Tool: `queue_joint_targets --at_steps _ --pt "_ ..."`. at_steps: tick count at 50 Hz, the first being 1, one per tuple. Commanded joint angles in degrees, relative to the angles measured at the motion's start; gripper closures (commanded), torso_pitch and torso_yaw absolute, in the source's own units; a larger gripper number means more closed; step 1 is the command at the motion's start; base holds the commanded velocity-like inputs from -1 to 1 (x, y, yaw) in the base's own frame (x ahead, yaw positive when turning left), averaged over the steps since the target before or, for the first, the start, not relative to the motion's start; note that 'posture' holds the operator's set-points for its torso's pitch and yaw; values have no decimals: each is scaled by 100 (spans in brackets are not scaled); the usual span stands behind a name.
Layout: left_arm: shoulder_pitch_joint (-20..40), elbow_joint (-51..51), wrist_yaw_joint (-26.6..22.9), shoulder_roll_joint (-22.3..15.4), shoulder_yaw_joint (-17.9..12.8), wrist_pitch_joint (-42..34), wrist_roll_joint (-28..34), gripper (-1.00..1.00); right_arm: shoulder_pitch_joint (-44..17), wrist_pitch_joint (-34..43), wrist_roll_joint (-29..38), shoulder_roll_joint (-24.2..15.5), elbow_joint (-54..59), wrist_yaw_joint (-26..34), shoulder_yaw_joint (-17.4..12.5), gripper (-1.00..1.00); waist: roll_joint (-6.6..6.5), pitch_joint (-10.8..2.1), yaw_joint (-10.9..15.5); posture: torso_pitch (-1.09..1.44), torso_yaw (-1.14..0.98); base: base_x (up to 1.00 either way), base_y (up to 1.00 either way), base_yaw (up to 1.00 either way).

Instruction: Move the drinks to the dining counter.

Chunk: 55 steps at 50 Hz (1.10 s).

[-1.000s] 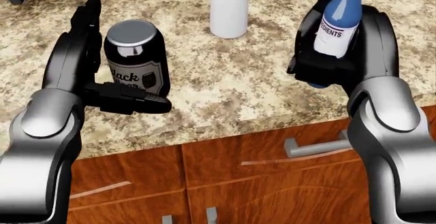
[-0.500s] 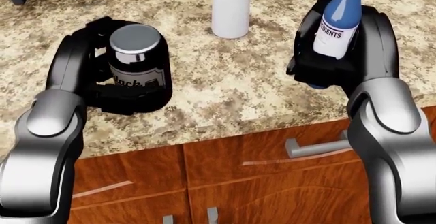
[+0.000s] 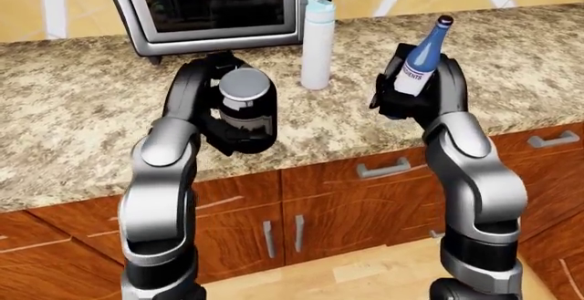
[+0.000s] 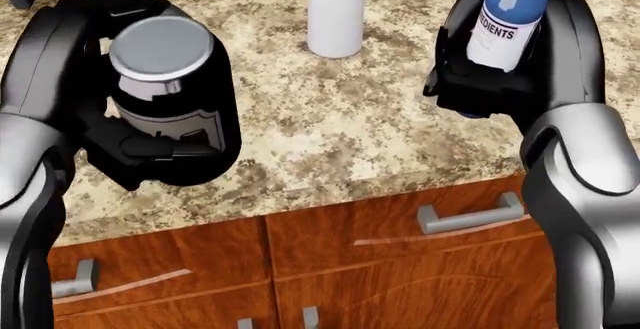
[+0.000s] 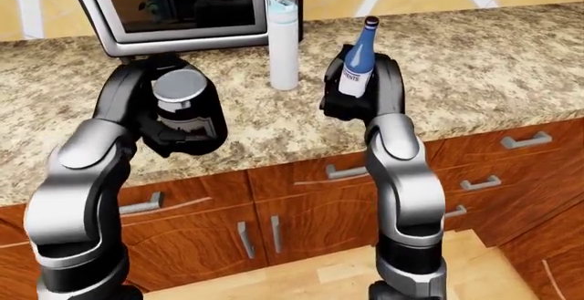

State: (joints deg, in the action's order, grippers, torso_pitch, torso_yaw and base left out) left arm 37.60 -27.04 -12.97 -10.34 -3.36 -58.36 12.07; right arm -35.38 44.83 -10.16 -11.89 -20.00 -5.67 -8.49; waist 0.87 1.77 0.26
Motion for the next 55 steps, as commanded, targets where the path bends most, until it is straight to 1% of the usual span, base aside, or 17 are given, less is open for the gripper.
queue_joint_targets --at_steps 1,7,8,11,17,27,29,31,33,35,36,38,41,44,45,48,55 --pt "177 -263 -52 -72 -101 -36 26 100 -195 -101 -28 -66 -302 -11 -63 100 13 -144 2 0 0 0 0 0" --pt "346 -821 -205 -241 -194 -599 7 100 -204 207 -11 -72 -622 33 -17 100 5 -146 -21 0 0 -8 5 0" --pt "373 -848 -191 -248 -258 -614 -20 100 -195 255 -9 -64 -688 35 -18 100 124 -305 53 0 0 -87 49 0" --pt "344 -911 -164 -290 -303 -648 -92 100 -157 332 29 -32 -755 46 -2 100 414 -220 79 0 0 -98 64 0" --pt "347 -1039 -87 -334 -343 -763 -209 100 -165 521 -84 -13 -967 33 -64 100 26 -66 263 0 0 -100 66 0" --pt "340 -1123 -17 -364 -319 -851 -324 100 -153 550 -116 23 -1056 43 2 100 -568 -254 367 0 0 -100 66 0" --pt "337 -1122 -5 -371 -322 -848 -342 100 -85 543 -136 44 -1112 105 50 100 -269 -229 417 0 0 -24 34 44" --pt "317 -1150 2 -376 -313 -858 -350 100 -92 540 -140 66 -1102 120 50 100 -234 111 329 0 0 0 0 100" --pt "315 -1151 4 -384 -323 -861 -358 100 -92 552 -124 67 -1117 116 52 100 43 69 274 0 0 0 0 100" --pt "319 -1138 9 -388 -323 -848 -364 100 -90 544 -115 70 -1112 129 55 100 667 -241 175 0 0 0 0 100" --pt "324 -1156 12 -389 -316 -869 -366 100 -94 553 -115 71 -1129 136 55 100 262 125 200 0 0 0 0 100" --pt "316 -1169 12 -390 -317 -871 -372 100 -86 552 -110 77 -1149 144 59 100 288 -31 202 0 0 0 0 100" --pt "311 -1220 2 -411 -326 -919 -378 100 -53 562 -98 90 -1201 155 78 100 92 33 105 0 0 0 0 100" --pt "285 -1208 2 -411 -329 -885 -384 100 -27 557 -82 109 -1222 167 86 100 -603 -202 165 0 0 0 0 100" --pt "273 -1205 3 -408 -332 -872 -387 100 -16 542 -71 111 -1220 175 95 100 -416 -22 152 0 0 0 0 100" --pt "244 -1179 14 -398 -328 -824 -392 100 -16 561 -57 131 -1242 189 104 100 -312 -156 274 0 0 0 0 100" --pt "197 -1175 24 -389 -343 -779 -398 100 2 551 -40 155 -1266 218 112 100 23 29 184 0 0 0 0 100"
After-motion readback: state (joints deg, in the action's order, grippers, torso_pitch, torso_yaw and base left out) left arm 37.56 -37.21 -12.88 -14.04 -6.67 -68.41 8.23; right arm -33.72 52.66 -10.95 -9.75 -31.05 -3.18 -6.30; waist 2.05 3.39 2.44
